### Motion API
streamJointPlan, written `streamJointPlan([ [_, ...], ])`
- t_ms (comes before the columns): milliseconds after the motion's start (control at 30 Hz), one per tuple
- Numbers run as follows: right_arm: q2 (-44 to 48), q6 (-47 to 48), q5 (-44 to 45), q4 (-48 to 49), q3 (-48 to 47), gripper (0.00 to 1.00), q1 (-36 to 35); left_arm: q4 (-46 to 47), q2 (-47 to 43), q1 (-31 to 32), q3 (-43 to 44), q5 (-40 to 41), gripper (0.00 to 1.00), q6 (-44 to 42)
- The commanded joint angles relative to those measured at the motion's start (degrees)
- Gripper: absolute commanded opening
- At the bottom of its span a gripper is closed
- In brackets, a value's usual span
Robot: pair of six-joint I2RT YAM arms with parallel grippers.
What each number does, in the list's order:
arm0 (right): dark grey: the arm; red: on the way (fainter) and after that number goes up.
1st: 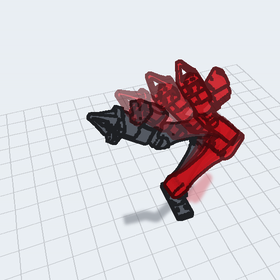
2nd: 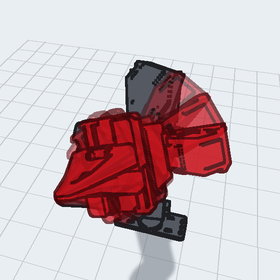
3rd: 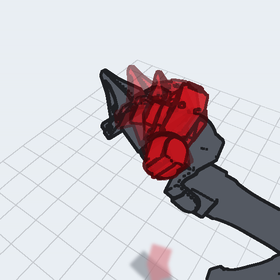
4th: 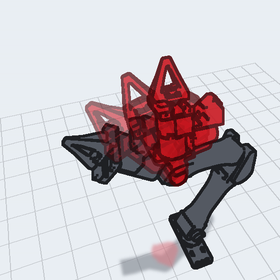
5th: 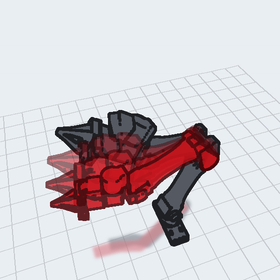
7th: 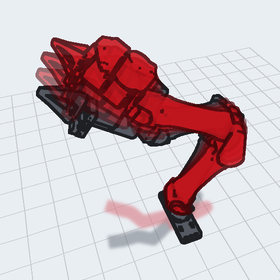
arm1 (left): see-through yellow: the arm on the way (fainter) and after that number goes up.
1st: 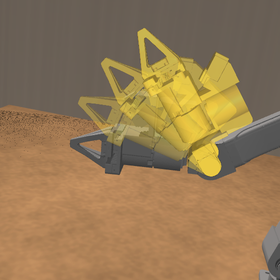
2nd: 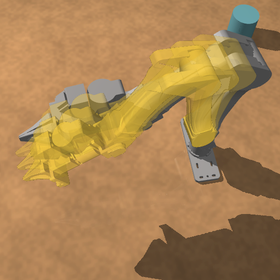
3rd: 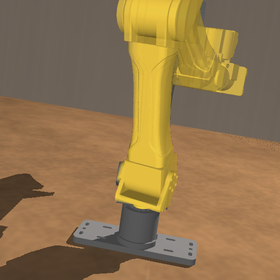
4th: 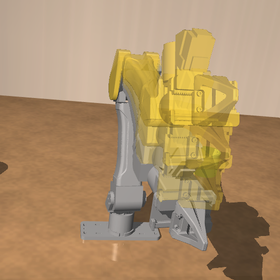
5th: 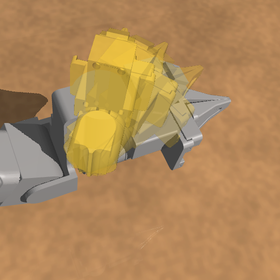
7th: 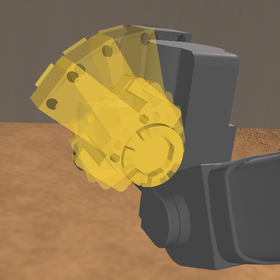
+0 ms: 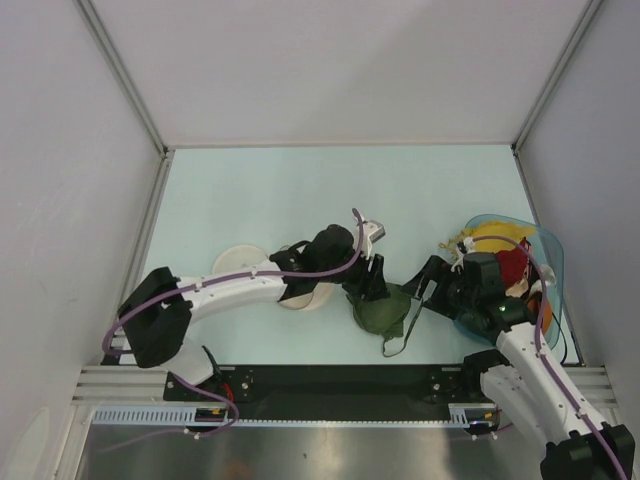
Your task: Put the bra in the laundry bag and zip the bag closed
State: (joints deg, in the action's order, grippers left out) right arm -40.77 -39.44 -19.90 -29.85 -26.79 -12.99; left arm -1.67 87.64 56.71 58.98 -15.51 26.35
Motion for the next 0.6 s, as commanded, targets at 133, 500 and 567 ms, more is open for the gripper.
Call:
streamJointPlan([
  [133, 2.6, -4.4, 4.3, -0.1, 2.6, 1.00, -6.1, 0.4, 3.8, 0.5, -4.0, -5.1, 0.52, 6.5],
  [500, 3.2, -11.4, 3.6, 10.0, 10.2, 1.00, -7.9, 6.9, 11.5, 0.4, -1.1, 0.6, 0.51, 11.6],
  [567, 3.3, -12.0, 4.0, 11.8, 10.8, 1.00, -8.1, 7.3, 12.5, 0.4, 0.7, 1.5, 0.51, 12.1],
])
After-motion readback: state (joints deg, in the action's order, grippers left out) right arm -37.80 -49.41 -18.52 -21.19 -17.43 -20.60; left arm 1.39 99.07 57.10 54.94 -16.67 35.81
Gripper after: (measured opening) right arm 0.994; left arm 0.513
